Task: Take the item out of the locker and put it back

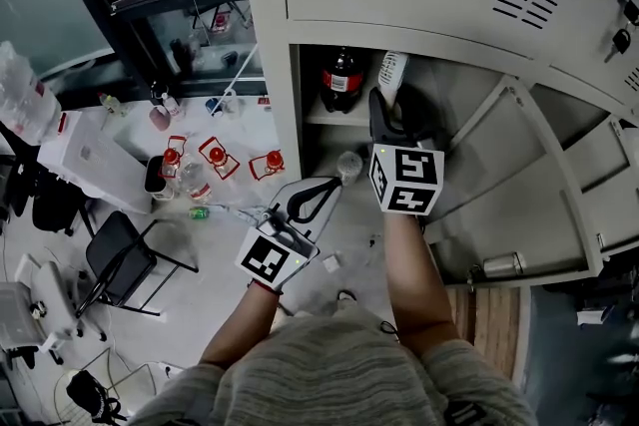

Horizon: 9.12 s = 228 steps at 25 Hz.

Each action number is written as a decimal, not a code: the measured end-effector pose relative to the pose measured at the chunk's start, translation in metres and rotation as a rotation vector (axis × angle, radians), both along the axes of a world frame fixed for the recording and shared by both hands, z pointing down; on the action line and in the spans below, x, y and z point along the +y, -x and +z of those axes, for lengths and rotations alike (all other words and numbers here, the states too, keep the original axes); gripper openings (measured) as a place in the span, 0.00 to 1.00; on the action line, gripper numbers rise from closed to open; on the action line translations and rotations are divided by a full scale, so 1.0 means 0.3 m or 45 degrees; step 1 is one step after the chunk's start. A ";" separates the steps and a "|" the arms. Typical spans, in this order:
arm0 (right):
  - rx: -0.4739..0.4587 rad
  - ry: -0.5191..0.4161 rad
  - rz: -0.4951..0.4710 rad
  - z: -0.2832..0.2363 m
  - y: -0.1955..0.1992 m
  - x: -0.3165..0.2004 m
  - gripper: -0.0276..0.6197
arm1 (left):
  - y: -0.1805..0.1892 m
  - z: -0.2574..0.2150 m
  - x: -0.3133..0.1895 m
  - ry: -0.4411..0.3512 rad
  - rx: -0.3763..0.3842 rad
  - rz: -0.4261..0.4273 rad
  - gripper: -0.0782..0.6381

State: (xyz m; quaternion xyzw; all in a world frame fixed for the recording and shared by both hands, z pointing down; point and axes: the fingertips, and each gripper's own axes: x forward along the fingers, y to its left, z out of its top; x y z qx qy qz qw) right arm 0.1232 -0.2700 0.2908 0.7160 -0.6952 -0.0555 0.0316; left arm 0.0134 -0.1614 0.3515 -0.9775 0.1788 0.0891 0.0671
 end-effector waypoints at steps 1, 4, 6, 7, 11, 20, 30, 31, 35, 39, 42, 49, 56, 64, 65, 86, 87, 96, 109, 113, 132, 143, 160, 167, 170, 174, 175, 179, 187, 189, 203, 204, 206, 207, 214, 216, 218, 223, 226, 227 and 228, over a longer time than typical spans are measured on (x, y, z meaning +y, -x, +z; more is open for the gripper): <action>0.001 -0.004 -0.006 -0.001 0.001 0.002 0.28 | 0.002 -0.002 -0.001 -0.001 0.001 -0.003 0.12; -0.001 -0.016 -0.019 -0.002 0.000 0.015 0.27 | 0.006 -0.005 -0.003 0.001 0.000 -0.009 0.12; -0.013 -0.029 -0.026 -0.005 -0.003 0.030 0.27 | 0.007 -0.006 -0.005 -0.002 -0.003 -0.010 0.12; -0.021 -0.038 -0.031 -0.008 -0.005 0.037 0.27 | 0.005 -0.005 -0.005 -0.003 -0.006 -0.009 0.12; -0.043 -0.072 -0.053 -0.028 -0.006 0.075 0.27 | -0.004 -0.009 -0.007 -0.007 -0.006 -0.002 0.12; -0.054 -0.144 -0.105 -0.079 0.027 0.217 0.27 | -0.028 -0.013 -0.015 0.007 -0.002 0.016 0.12; -0.062 -0.178 -0.166 -0.099 0.070 0.363 0.27 | -0.064 -0.021 0.012 -0.001 0.000 0.060 0.12; -0.069 -0.178 -0.175 -0.095 0.075 0.373 0.27 | -0.066 -0.022 0.013 -0.003 0.000 0.061 0.12; -0.070 -0.186 -0.212 -0.079 0.098 0.410 0.27 | -0.068 -0.030 0.019 -0.007 0.000 0.064 0.12; -0.069 -0.192 -0.247 -0.061 0.115 0.442 0.27 | -0.067 -0.038 0.023 -0.022 0.002 0.063 0.12; -0.066 -0.192 -0.271 -0.048 0.126 0.465 0.27 | -0.065 -0.038 0.027 -0.018 -0.003 0.061 0.12; -0.061 -0.197 -0.294 -0.037 0.136 0.497 0.27 | -0.073 -0.041 0.029 -0.025 -0.010 0.063 0.12; -0.055 -0.202 -0.303 -0.041 0.139 0.505 0.27 | -0.081 -0.042 0.029 -0.032 -0.017 0.068 0.12; -0.056 -0.200 -0.300 -0.034 0.134 0.507 0.27 | -0.088 -0.040 0.030 -0.032 -0.020 0.072 0.12; -0.058 -0.200 -0.299 -0.033 0.133 0.507 0.27 | -0.088 -0.039 0.030 -0.031 -0.022 0.072 0.12; -0.085 -0.138 -0.271 0.062 0.104 0.463 0.27 | -0.099 -0.014 0.024 -0.019 -0.051 0.075 0.12; -0.085 -0.137 -0.269 0.064 0.103 0.462 0.27 | -0.098 -0.014 0.023 -0.018 -0.050 0.074 0.12; -0.088 -0.143 -0.263 0.048 0.102 0.448 0.27 | -0.092 -0.019 0.016 -0.022 -0.042 0.067 0.12; -0.054 -0.197 -0.214 -0.064 0.077 0.311 0.27 | -0.091 -0.042 0.004 -0.044 -0.021 0.065 0.12; -0.066 -0.192 -0.193 -0.077 0.055 0.249 0.27 | -0.089 -0.044 -0.002 -0.045 -0.019 0.063 0.12; -0.130 -0.089 -0.103 -0.042 -0.009 0.063 0.27 | -0.106 -0.030 -0.027 -0.031 -0.025 0.064 0.12; -0.103 -0.062 -0.030 -0.004 -0.047 0.033 0.27 | -0.109 -0.025 -0.030 -0.028 -0.028 0.064 0.12; -0.119 -0.126 -0.079 -0.001 -0.038 0.046 0.32 | -0.107 -0.024 -0.037 -0.033 -0.029 0.058 0.12; -0.111 -0.140 -0.100 -0.010 -0.029 0.087 0.35 | -0.112 -0.024 -0.039 -0.034 -0.029 0.057 0.12; -0.118 -0.149 -0.112 -0.018 -0.019 0.119 0.35 | -0.110 -0.026 -0.040 -0.027 -0.025 0.056 0.12; -0.101 -0.163 -0.152 -0.031 0.011 0.164 0.35 | -0.111 -0.029 -0.038 -0.025 -0.016 0.055 0.12; -0.092 -0.166 -0.162 -0.033 0.020 0.177 0.35 | -0.112 -0.031 -0.037 -0.026 -0.013 0.056 0.12; -0.039 -0.188 -0.199 -0.041 0.060 0.234 0.35 | -0.114 -0.034 -0.027 -0.027 -0.013 0.059 0.12; 0.036 -0.227 -0.275 -0.025 0.142 0.348 0.21 | -0.113 -0.035 -0.004 -0.032 -0.021 0.065 0.12; 0.046 -0.227 -0.281 -0.019 0.148 0.369 0.15 | -0.111 -0.036 0.000 -0.030 -0.021 0.063 0.12; 0.048 -0.176 -0.327 0.037 0.158 0.478 0.08 | -0.103 -0.043 0.052 -0.040 -0.019 0.064 0.12; 0.038 -0.168 -0.330 0.046 0.158 0.485 0.08 | -0.102 -0.043 0.056 -0.040 -0.021 0.064 0.12; 0.025 -0.148 -0.334 0.064 0.160 0.498 0.08 | -0.101 -0.040 0.061 -0.039 -0.027 0.063 0.12; 0.024 -0.137 -0.336 0.073 0.162 0.502 0.08 | -0.101 -0.038 0.064 -0.040 -0.029 0.062 0.12; 0.020 -0.094 -0.341 0.103 0.167 0.525 0.08 | -0.107 -0.037 0.085 -0.045 -0.034 0.066 0.12; 0.020 -0.092 -0.343 0.104 0.167 0.528 0.08 | -0.108 -0.037 0.090 -0.044 -0.032 0.065 0.12; 0.018 -0.092 -0.346 0.104 0.167 0.531 0.08 | -0.109 -0.035 0.094 -0.044 -0.032 0.065 0.12; 0.008 -0.098 -0.350 0.105 0.163 0.535 0.08 | -0.112 -0.031 0.100 -0.043 -0.039 0.061 0.12; 0.005 -0.099 -0.352 0.104 0.160 0.535 0.08 | -0.112 -0.031 0.102 -0.043 -0.040 0.059 0.12; 0.004 -0.099 -0.354 0.104 0.159 0.536 0.08 | -0.112 -0.030 0.103 -0.044 -0.043 0.059 0.12; 0.002 -0.098 -0.355 0.104 0.158 0.536 0.08 | -0.112 -0.030 0.104 -0.048 -0.045 0.059 0.12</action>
